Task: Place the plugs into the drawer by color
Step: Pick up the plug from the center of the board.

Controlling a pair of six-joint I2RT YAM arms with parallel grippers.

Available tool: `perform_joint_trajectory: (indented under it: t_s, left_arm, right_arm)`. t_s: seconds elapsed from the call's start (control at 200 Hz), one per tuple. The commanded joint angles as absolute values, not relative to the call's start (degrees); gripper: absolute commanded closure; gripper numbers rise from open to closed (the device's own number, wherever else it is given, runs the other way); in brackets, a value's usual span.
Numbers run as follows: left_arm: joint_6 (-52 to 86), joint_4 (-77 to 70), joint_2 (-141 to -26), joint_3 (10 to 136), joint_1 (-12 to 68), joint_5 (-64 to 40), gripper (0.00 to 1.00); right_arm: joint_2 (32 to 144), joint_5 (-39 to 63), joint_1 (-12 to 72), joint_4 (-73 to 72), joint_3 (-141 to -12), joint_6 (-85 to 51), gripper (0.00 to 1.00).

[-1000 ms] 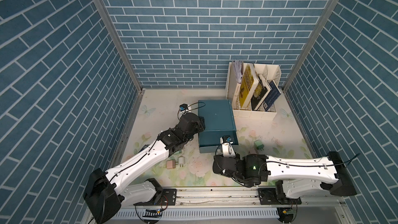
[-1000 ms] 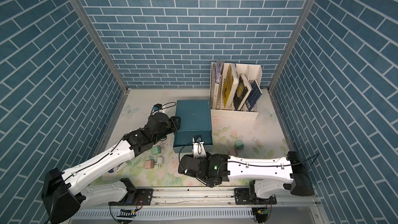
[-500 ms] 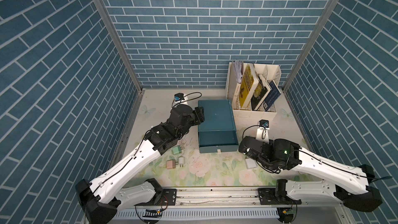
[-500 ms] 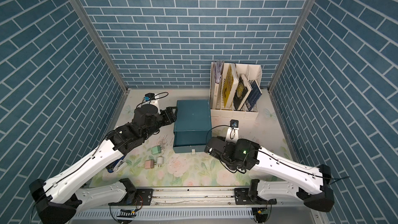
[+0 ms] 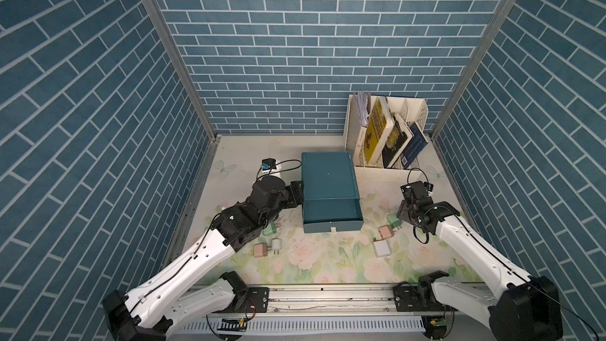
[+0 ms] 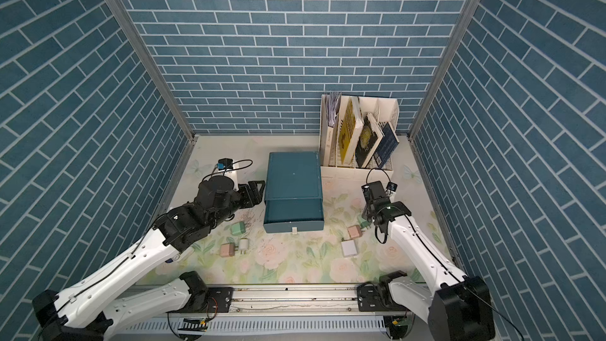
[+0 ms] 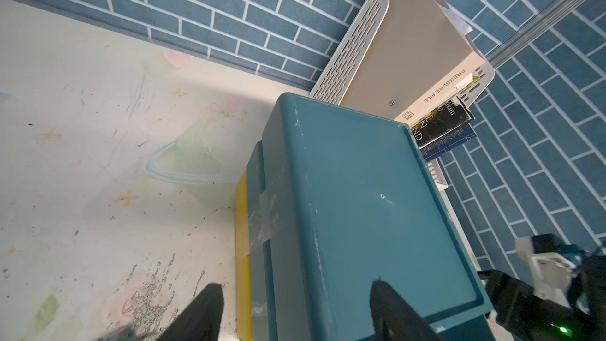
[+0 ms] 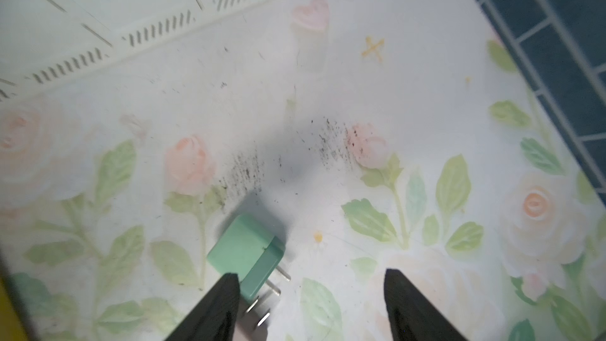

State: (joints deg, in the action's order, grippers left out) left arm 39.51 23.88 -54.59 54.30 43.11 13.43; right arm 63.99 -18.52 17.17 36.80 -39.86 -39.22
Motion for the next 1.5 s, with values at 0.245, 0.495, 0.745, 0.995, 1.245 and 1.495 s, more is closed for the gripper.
perform_joint_trajectory:
  t_s: [0.245,0.495,0.745,0.995,1.245,1.495]
  left_arm:
    - [39.07,22.98,-54.23,52.30,43.16,11.54,0.23]
    - [38.68,22.22,-54.93,51.69,43.16,10.83,0.23]
    - [38.80,21.54,-55.28,50.89,43.15,10.48,0.23]
    - [38.42,21.97,-55.20,51.11,43.16,11.07,0.23]
    - [38.45,22.11,-55.07,51.05,43.15,11.38,0.23]
    - [38.25,22.15,-54.94,52.28,43.15,11.00,0.23]
  right_arm:
    - [71.18,-4.90,12.35,20.76,-35.86,-31.33,0.26]
    - [75.29,-2.90,12.87,19.95,-36.13,-29.19,0.32]
    - [79.13,-3.81,14.69,20.18,-35.97,-29.68,0.38]
    - [77.85,-4.53,16.37,19.64,-35.06,-31.45,0.51]
    - [73.78,-9.50,17.69,22.72,-36.65,-31.79,0.85]
    - [58.55,-19.38,32.37,33.83,-50.54,-34.97,1.00]
